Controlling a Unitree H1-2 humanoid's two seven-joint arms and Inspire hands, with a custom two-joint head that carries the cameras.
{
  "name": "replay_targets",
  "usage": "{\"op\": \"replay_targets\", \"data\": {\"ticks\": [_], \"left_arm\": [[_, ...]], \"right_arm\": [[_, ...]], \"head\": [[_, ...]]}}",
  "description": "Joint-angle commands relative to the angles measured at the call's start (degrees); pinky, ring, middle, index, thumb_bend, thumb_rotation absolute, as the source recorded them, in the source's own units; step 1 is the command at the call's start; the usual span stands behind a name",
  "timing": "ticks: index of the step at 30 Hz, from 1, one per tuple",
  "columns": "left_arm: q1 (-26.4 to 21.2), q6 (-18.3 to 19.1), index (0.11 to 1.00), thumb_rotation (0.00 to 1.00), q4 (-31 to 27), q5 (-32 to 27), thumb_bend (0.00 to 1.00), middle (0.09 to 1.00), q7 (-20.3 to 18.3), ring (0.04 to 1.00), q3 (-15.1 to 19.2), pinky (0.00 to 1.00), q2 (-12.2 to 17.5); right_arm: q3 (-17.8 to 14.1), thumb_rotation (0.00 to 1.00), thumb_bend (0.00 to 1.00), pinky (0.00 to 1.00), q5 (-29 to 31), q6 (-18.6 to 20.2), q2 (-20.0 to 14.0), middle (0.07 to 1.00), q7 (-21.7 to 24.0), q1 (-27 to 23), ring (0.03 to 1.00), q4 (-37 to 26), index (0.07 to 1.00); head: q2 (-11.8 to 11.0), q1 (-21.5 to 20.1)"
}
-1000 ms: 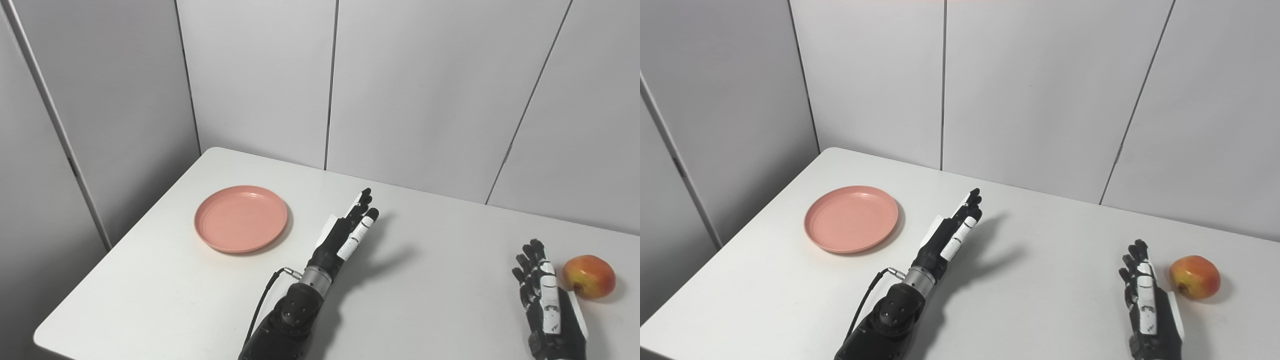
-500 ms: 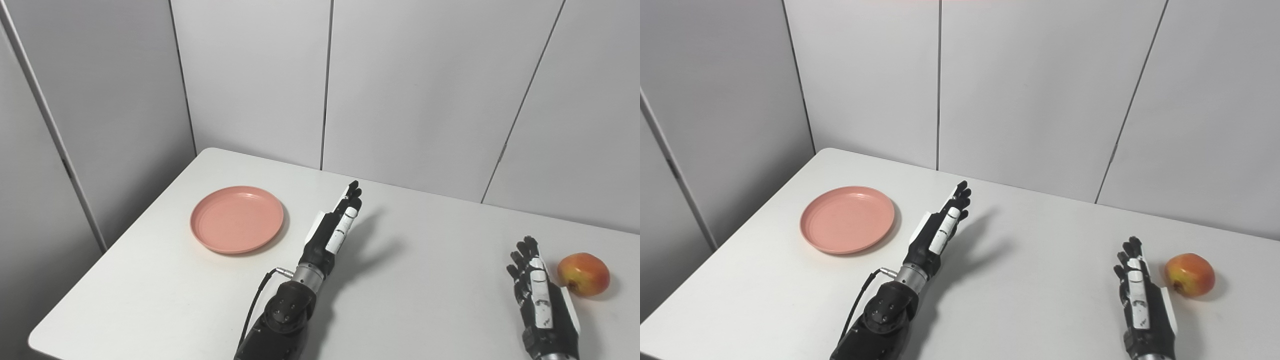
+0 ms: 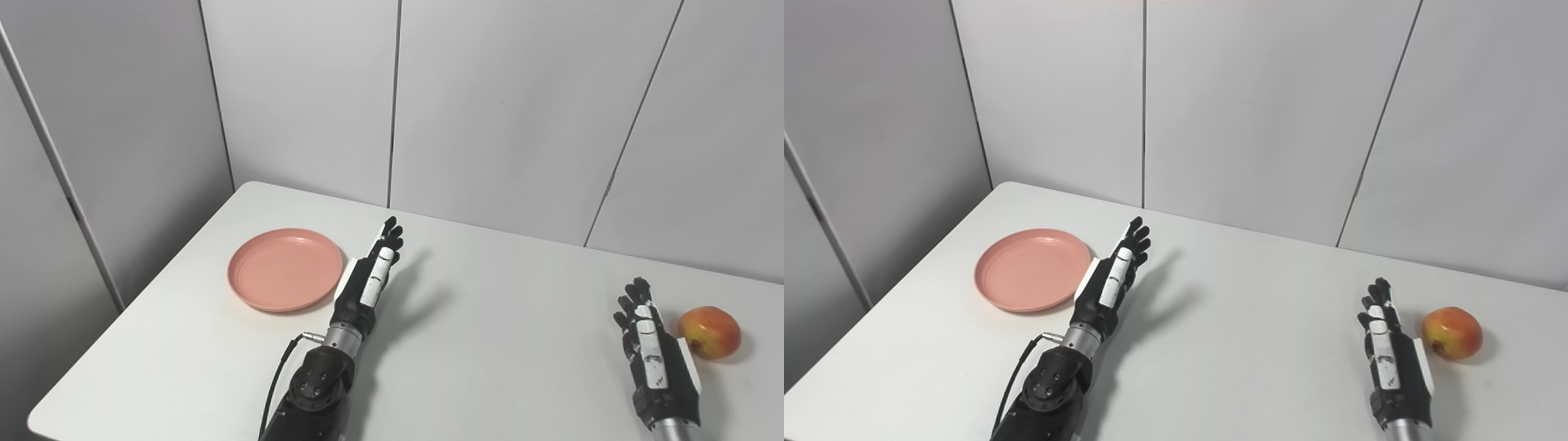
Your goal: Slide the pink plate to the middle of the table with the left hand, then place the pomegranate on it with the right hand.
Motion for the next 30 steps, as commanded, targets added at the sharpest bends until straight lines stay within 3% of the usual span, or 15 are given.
{"op": "replay_targets", "data": {"ticks": [1,4,14,23,30], "left_arm": [[-4.1,0.2,0.983,1.00,-2.5,0.1,0.69,0.979,0.6,0.970,0.5,0.96,1.0],[-4.4,0.3,0.963,1.00,-2.7,2.0,0.69,0.959,2.2,0.945,1.0,0.92,2.6],[-5.4,-0.5,0.911,1.00,-1.9,-0.3,0.70,0.904,2.4,0.899,4.7,0.88,6.7],[-7.1,-3.1,0.860,1.00,3.5,-0.7,0.71,0.859,2.6,0.856,7.2,0.85,10.9],[-7.0,-4.3,0.846,1.00,6.7,1.8,0.71,0.846,2.3,0.845,6.8,0.87,15.4]], "right_arm": [[-0.1,0.93,0.47,1.00,0.0,-3.4,0.0,1.000,0.7,0.7,1.000,2.2,1.000],[-0.1,0.94,0.46,1.00,-0.1,-3.8,-0.2,1.000,0.7,0.5,1.000,2.6,1.000],[-0.1,0.96,0.46,1.00,0.0,-4.1,-0.1,1.000,0.5,0.3,1.000,2.4,1.000],[-0.2,0.93,0.47,1.00,0.7,-4.2,0.3,1.000,0.7,-0.3,1.000,3.2,1.000],[-0.1,0.93,0.47,1.00,0.3,-4.3,0.3,1.000,0.5,-0.2,1.000,3.3,1.000]], "head": [[0.1,0.1],[0.3,0.0],[0.4,0.0],[-0.1,-0.2],[-0.3,-0.2]]}}
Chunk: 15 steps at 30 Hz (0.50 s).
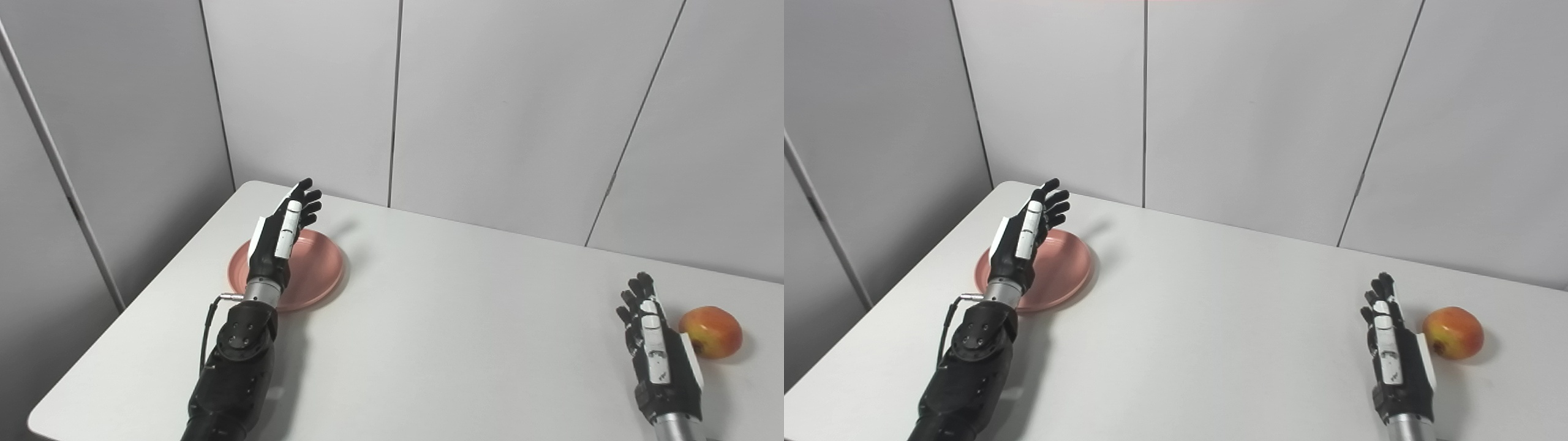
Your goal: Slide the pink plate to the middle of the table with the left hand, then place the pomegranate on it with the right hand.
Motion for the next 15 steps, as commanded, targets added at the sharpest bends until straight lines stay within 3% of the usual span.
{"op": "replay_targets", "data": {"ticks": [1,5,15], "left_arm": [[-3.2,-2.9,0.843,1.00,0.1,0.1,0.72,0.846,0.2,0.845,0.5,0.87,1.9],[-3.4,-0.8,0.822,1.00,-0.5,-1.9,0.71,0.832,1.1,0.839,2.6,0.89,2.4],[-3.0,-1.1,0.829,1.00,-0.8,-2.2,0.73,0.833,1.9,0.830,5.0,0.83,4.0]], "right_arm": [[0.0,0.93,0.48,1.00,0.0,-2.6,0.4,1.000,0.5,1.0,1.000,1.4,1.000],[-0.1,0.93,0.46,1.00,0.4,-2.7,0.3,1.000,0.8,1.0,1.000,1.7,1.000],[-0.2,0.93,0.48,1.00,-0.1,-2.8,0.2,1.000,0.3,0.9,1.000,1.8,1.000]], "head": [[0.0,0.0],[0.2,0.3],[0.2,0.5]]}}
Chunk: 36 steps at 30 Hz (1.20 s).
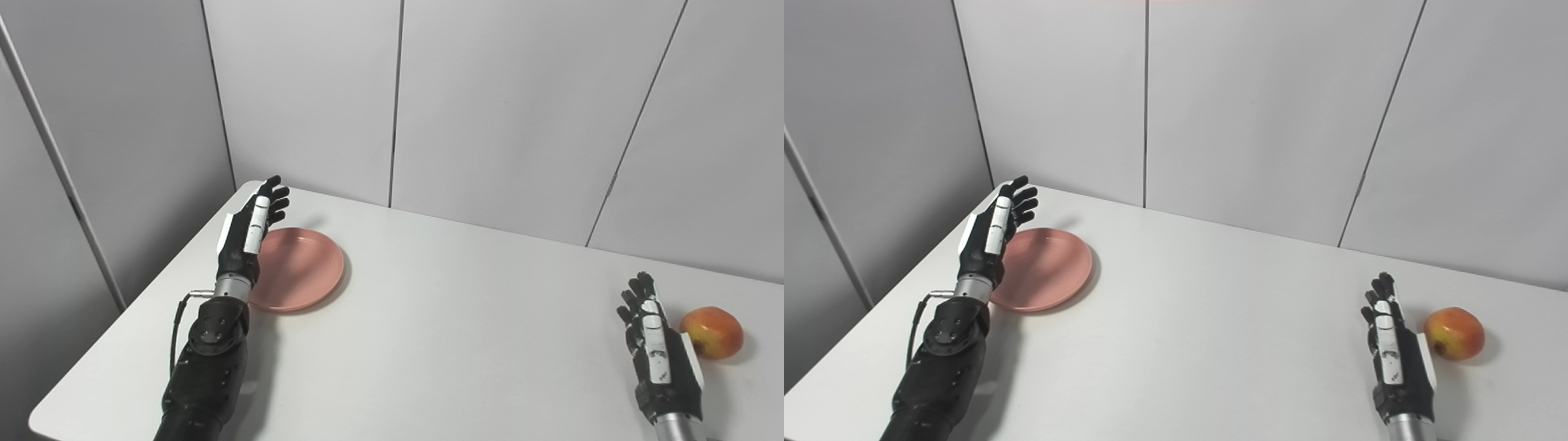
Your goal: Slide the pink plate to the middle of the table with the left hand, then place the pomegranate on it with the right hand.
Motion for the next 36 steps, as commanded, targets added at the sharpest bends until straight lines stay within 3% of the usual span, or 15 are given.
{"op": "replay_targets", "data": {"ticks": [1,13,22,36], "left_arm": [[-2.9,-0.8,0.830,1.00,-2.0,0.9,0.74,0.835,1.4,0.831,0.6,0.82,2.8],[-2.3,-0.2,0.823,1.00,-1.0,0.5,0.76,0.821,3.0,0.814,2.3,0.79,4.7],[-2.9,-3.6,0.819,1.00,4.2,1.2,0.78,0.819,3.5,0.810,2.3,0.78,6.3],[-5.2,-4.5,0.846,1.00,13.4,0.3,0.79,0.846,3.4,0.844,2.0,0.82,7.3]], "right_arm": [[-0.2,0.93,0.48,1.00,-0.1,-2.3,0.3,1.000,0.2,1.0,1.000,1.4,1.000],[-0.5,0.91,0.49,1.00,0.3,-2.8,0.2,1.000,0.5,1.0,1.000,1.6,1.000],[-0.4,0.91,0.48,1.00,0.0,-3.0,0.1,1.000,0.4,1.1,1.000,1.3,1.000],[-0.6,0.91,0.47,1.00,0.2,-2.9,0.1,1.000,0.4,1.1,1.000,1.4,1.000]], "head": [[0.0,-0.1],[0.0,0.2],[0.0,0.4],[-0.1,0.7]]}}
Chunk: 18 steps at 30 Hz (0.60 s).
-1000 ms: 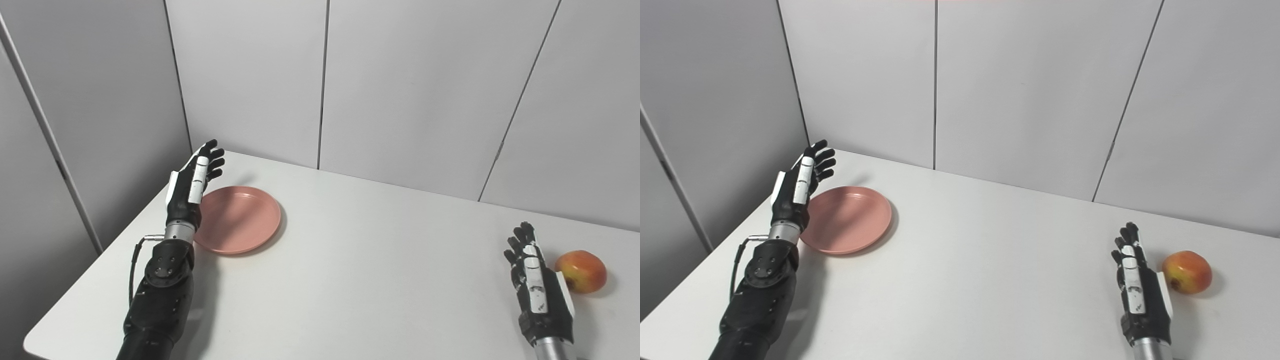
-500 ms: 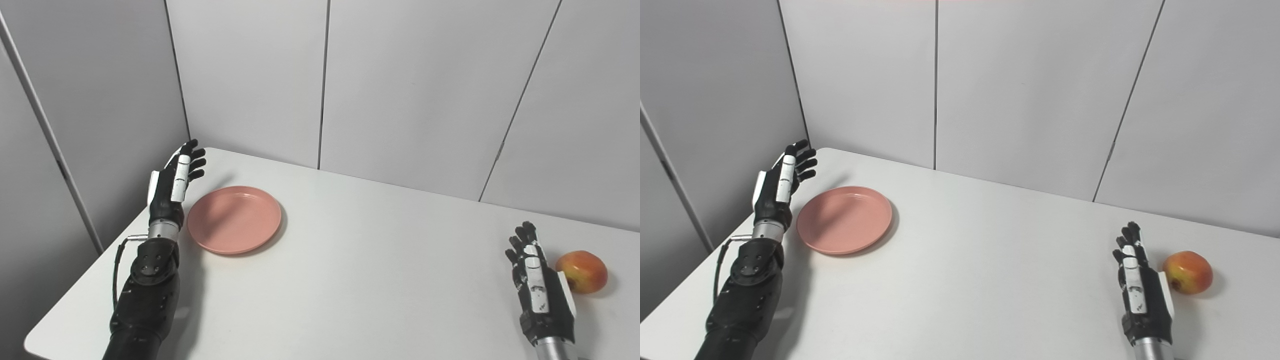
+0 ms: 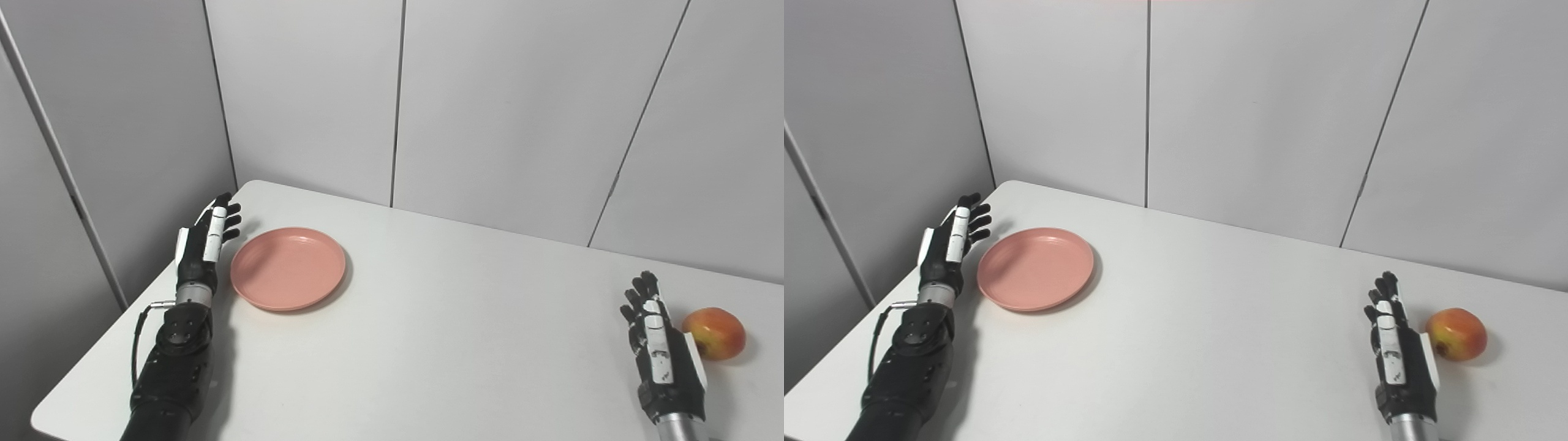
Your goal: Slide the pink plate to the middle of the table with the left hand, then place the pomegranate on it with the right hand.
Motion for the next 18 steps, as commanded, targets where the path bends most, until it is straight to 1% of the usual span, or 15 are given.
{"op": "replay_targets", "data": {"ticks": [1,4,8,13,18], "left_arm": [[-3.7,-2.4,0.846,1.00,0.9,-0.5,0.79,0.846,0.0,0.845,0.1,0.82,2.3],[-4.1,-2.9,0.845,1.00,2.4,-0.8,0.79,0.843,-0.1,0.838,0.0,0.80,2.1],[-4.0,-3.0,0.841,1.00,1.9,-1.2,0.79,0.833,-0.7,0.824,-0.7,0.80,1.3],[-3.8,-1.3,0.867,1.00,0.2,-1.2,0.74,0.863,-1.6,0.852,-2.1,0.84,0.0],[-4.2,-2.3,0.871,1.00,1.2,-0.9,0.68,0.873,-2.6,0.871,-3.7,0.87,-0.6]], "right_arm": [[-0.2,0.91,0.48,1.00,0.2,-2.0,0.1,1.000,0.4,1.2,1.000,1.2,1.000],[0.0,0.91,0.48,1.00,-0.2,-2.2,0.1,1.000,0.3,1.2,1.000,1.2,1.000],[-0.1,0.92,0.48,1.00,-0.1,-2.0,0.1,1.000,0.3,1.2,1.000,1.2,1.000],[-0.2,0.91,0.47,1.00,0.2,-2.1,0.2,1.000,0.3,1.3,1.000,1.2,1.000],[-0.1,0.90,0.48,1.00,0.1,-2.2,0.2,1.000,0.4,1.1,1.000,1.4,1.000]], "head": [[0.1,0.0],[-0.1,0.2],[0.0,0.1],[0.1,0.3],[0.1,0.0]]}}
